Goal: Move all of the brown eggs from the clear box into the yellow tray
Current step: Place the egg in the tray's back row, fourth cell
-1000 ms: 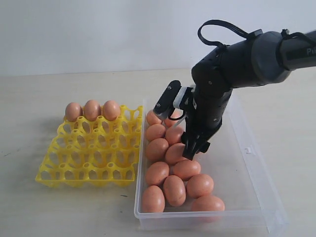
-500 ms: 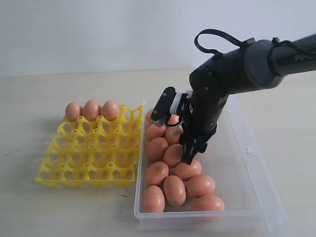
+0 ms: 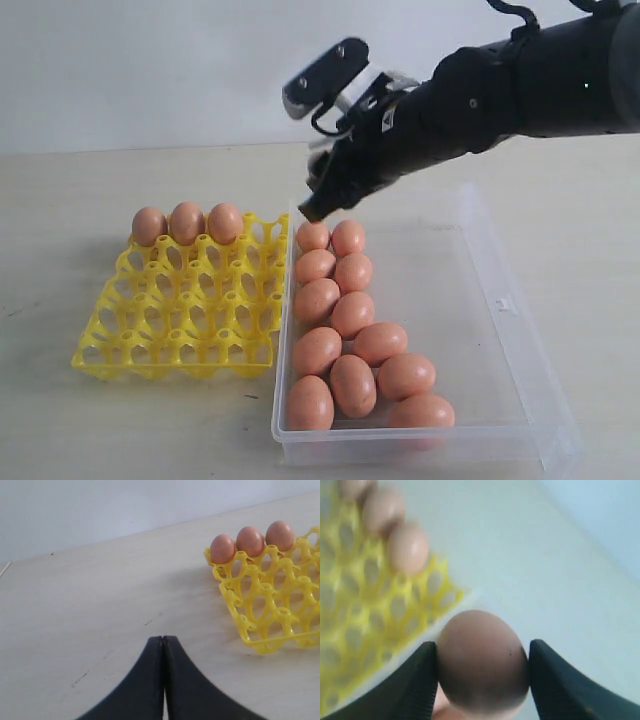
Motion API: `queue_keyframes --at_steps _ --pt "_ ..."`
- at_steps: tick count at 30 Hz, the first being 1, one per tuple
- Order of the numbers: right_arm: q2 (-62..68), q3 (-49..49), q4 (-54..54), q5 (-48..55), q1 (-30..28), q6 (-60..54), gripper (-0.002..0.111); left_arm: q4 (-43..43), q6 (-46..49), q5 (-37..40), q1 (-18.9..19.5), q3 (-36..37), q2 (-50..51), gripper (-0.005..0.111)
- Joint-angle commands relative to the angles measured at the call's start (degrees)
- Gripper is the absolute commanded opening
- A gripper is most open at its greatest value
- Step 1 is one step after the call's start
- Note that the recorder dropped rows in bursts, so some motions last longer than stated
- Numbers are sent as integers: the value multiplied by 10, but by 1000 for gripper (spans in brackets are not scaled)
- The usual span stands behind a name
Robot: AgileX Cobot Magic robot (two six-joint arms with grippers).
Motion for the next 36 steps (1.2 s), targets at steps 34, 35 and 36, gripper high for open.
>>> queue_keyframes --at_steps 34,35,36 --pt "267 -132 -164 -230 21 326 10 -4 -3 -5 1 -2 -3 0" --pt "267 -132 -164 -229 21 326 13 -4 -3 -5 1 -2 -3 0" --pt "268 -132 -164 -227 21 326 17 -4 -3 -5 1 -2 -3 0"
